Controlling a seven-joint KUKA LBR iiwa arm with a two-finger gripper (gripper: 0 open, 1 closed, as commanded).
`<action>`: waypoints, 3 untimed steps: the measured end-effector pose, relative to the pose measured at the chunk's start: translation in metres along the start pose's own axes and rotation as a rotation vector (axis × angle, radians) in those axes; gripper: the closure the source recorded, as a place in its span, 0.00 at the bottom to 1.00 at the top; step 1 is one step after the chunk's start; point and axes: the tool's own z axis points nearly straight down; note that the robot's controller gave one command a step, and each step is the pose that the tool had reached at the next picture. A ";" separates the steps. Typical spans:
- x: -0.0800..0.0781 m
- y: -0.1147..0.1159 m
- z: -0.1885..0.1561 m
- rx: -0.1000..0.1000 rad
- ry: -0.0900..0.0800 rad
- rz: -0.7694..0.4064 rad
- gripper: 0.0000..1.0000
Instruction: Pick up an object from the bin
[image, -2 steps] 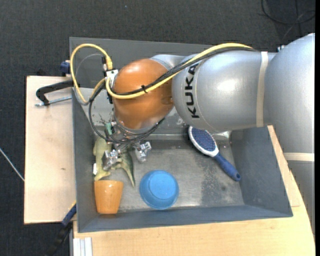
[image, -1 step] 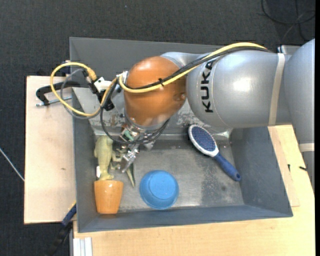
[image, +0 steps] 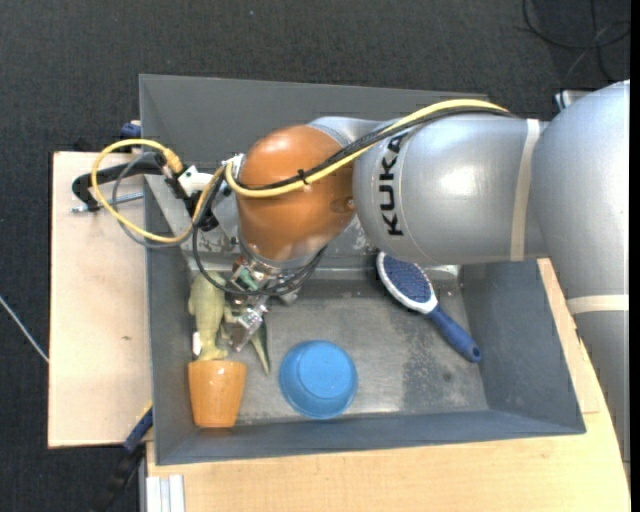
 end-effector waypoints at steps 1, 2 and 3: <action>-0.016 0.001 0.000 -0.002 0.002 -0.223 0.00; -0.017 0.000 -0.001 0.000 -0.002 -0.221 1.00; -0.018 -0.001 -0.018 0.002 0.000 -0.217 1.00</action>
Offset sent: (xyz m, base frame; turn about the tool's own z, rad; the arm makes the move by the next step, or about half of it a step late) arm -0.0130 0.0093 -0.0019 -0.2264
